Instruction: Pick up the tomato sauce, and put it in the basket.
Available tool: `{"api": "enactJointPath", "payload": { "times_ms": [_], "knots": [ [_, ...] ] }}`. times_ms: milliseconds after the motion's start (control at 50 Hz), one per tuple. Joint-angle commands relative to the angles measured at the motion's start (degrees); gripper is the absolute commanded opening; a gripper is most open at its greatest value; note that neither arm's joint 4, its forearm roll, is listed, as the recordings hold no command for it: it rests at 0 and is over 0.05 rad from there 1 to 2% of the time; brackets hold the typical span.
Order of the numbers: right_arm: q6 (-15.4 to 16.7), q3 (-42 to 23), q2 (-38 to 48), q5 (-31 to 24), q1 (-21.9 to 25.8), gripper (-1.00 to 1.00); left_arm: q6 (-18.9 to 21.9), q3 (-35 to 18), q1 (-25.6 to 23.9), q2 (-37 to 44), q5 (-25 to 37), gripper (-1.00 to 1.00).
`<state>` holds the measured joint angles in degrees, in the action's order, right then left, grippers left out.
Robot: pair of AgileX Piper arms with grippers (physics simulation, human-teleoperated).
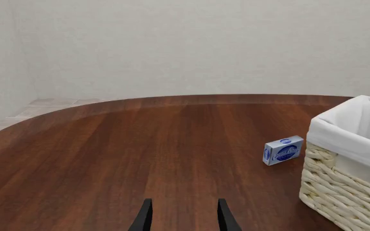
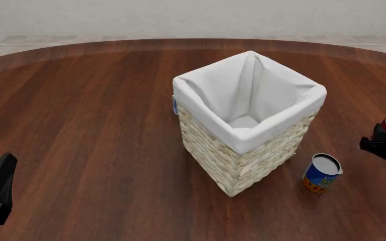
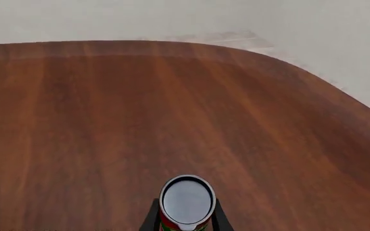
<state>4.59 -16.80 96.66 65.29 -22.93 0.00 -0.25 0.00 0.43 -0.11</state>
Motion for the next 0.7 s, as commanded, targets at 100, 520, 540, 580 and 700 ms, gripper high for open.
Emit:
{"api": "enactJointPath", "payload": {
  "times_ms": [100,520,540,580,700],
  "knots": [
    [-1.28,1.44,-14.03,-10.38,2.49,-1.0,0.01,0.0,-0.02,-0.01,0.0,1.0],
    [-0.97,-1.28,-32.67,-28.76,4.53,-1.0,0.0,0.0,0.01,0.0,0.0,1.0],
    [-1.1,-1.45,-33.84,-29.89,4.75,-1.0,0.0,0.0,0.0,0.0,0.0,1.0],
    [-1.16,-1.81,-36.09,-32.02,5.02,-1.0,0.0,0.0,0.0,0.01,0.0,1.0],
    [-1.42,-2.92,-41.28,-37.13,5.89,-1.0,0.0,0.0,-0.01,0.0,0.0,1.0]
  ]
}}
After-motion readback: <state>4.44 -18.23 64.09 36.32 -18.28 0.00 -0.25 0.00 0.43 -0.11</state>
